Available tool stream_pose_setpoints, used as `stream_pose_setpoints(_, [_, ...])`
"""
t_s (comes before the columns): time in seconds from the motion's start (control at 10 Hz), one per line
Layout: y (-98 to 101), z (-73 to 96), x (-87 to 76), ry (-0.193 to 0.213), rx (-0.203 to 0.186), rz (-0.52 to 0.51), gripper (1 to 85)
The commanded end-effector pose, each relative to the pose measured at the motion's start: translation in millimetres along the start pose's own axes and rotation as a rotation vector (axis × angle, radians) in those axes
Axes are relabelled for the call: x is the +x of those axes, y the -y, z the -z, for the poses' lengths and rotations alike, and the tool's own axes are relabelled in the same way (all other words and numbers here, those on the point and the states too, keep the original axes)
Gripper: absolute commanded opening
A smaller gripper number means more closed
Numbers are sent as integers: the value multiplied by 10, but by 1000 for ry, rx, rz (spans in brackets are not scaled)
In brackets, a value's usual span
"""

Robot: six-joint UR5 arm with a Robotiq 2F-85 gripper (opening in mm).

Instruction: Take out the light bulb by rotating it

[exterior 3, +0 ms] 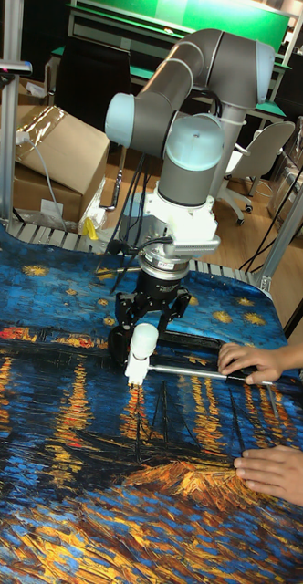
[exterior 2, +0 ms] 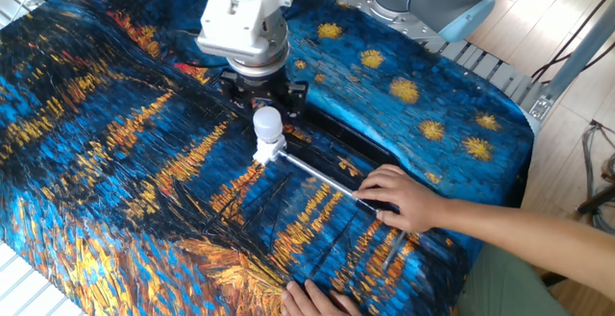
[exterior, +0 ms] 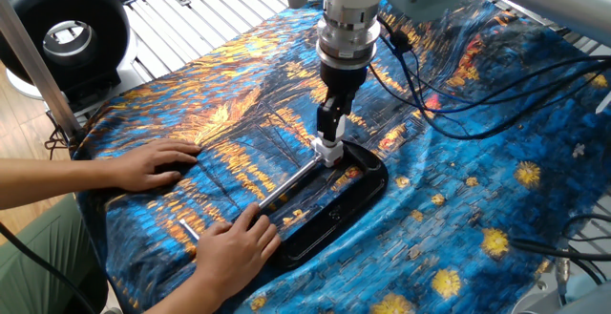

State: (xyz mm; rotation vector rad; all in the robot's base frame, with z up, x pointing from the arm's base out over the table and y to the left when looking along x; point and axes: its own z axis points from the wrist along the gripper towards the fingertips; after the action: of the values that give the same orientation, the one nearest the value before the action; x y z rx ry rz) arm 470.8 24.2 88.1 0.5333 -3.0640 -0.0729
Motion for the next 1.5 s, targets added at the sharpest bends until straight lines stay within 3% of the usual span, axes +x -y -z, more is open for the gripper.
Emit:
stream_pose_setpoints(0.0, [-56,4,-51,7,-20,-126,613])
stream_pose_setpoints(0.6, [-21,-37,-86,11,-13,-214,513])
stream_pose_setpoints(1.0, [21,-26,-71,10,4,-236,390])
stream_pose_setpoints(1.1, [34,-17,-58,7,13,-236,323])
stream_pose_setpoints(1.3, [62,-9,-72,13,37,-211,277])
stream_pose_setpoints(1.4, [180,-6,-72,15,94,-156,213])
